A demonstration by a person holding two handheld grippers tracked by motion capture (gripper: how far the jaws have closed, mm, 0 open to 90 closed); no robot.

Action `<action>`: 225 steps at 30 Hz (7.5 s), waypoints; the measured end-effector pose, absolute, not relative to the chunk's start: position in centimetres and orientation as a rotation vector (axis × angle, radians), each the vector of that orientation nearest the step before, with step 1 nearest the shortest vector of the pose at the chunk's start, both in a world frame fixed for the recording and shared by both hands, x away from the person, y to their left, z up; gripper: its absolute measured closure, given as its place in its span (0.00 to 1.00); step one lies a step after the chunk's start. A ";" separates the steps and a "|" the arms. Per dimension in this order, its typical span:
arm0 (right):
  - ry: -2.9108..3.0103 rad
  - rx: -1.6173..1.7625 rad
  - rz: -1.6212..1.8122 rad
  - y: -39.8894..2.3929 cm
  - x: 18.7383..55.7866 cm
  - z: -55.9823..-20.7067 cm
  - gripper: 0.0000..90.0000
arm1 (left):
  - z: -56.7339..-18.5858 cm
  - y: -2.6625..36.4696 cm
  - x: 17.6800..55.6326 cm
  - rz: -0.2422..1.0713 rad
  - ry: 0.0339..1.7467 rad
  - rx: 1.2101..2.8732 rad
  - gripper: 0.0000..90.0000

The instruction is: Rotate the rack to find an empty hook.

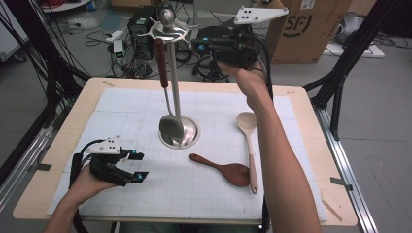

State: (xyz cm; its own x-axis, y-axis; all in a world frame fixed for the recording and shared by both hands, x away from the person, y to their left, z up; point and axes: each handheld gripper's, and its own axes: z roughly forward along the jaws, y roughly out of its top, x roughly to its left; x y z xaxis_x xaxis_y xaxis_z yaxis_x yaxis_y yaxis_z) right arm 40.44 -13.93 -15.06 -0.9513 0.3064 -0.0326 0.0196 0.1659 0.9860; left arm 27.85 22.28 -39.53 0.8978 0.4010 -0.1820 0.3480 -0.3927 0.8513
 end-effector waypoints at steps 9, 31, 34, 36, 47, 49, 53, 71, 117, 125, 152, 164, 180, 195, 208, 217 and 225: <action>2.216 0.292 1.867 -13.4 40.2 -15.0 1.00 | -39.5 22.3 27.8 0.066 0.545 2.014 0.32; 2.226 0.244 1.865 -11.8 39.6 -14.8 1.00 | -39.5 22.4 28.0 0.088 0.576 2.011 0.26; 2.227 0.243 1.864 -11.7 39.6 -14.8 1.00 | -39.6 22.4 28.0 0.091 0.581 2.011 0.25; 2.229 0.249 1.863 -11.6 39.6 -14.8 1.00 | -39.5 22.4 28.1 0.095 0.583 2.014 0.25; 2.237 0.236 1.862 -10.9 39.4 -14.9 1.00 | -39.5 22.4 28.1 0.102 0.596 2.006 0.24; 2.240 0.238 1.858 -10.8 39.3 -14.9 1.00 | -39.5 22.4 28.1 0.102 0.598 2.006 0.24; 2.237 0.232 1.860 -10.4 39.3 -14.9 1.00 | -39.5 22.4 28.1 0.102 0.601 2.004 0.23; 2.235 0.237 1.862 -8.7 39.1 -15.0 1.00 | -39.5 22.5 28.2 0.107 0.604 2.003 0.21; 2.212 0.290 1.835 -14.3 39.4 -15.1 1.00 | -39.5 22.5 28.2 0.107 0.611 1.999 0.20; 2.191 0.315 1.829 -14.8 40.0 -14.7 1.00 | -39.5 22.6 28.2 0.106 0.609 2.000 0.20; 2.205 0.268 1.826 -13.2 39.8 -14.5 1.00 | -39.5 22.6 28.2 0.108 0.616 1.997 0.20; 2.227 0.229 1.825 -12.1 39.4 -14.3 1.00 | -39.5 22.6 28.2 0.107 0.615 1.994 0.20; 2.250 0.210 1.821 -10.3 39.0 -14.2 1.00 | -39.5 22.6 28.2 0.109 0.612 1.995 0.20; 2.260 0.205 1.814 -9.0 38.9 -14.1 1.00 | -39.4 22.6 28.2 0.109 0.617 1.986 0.20; 2.271 0.209 1.809 -8.5 39.0 -14.3 1.00 | -39.4 22.7 28.2 0.111 0.617 1.980 0.20; 2.284 0.237 1.841 -9.3 39.0 -15.2 0.91 | -39.4 22.8 28.3 0.106 0.624 1.976 0.20; 2.290 0.292 1.844 -10.7 39.2 -16.3 0.83 | -39.5 23.0 28.5 0.106 0.638 1.962 0.20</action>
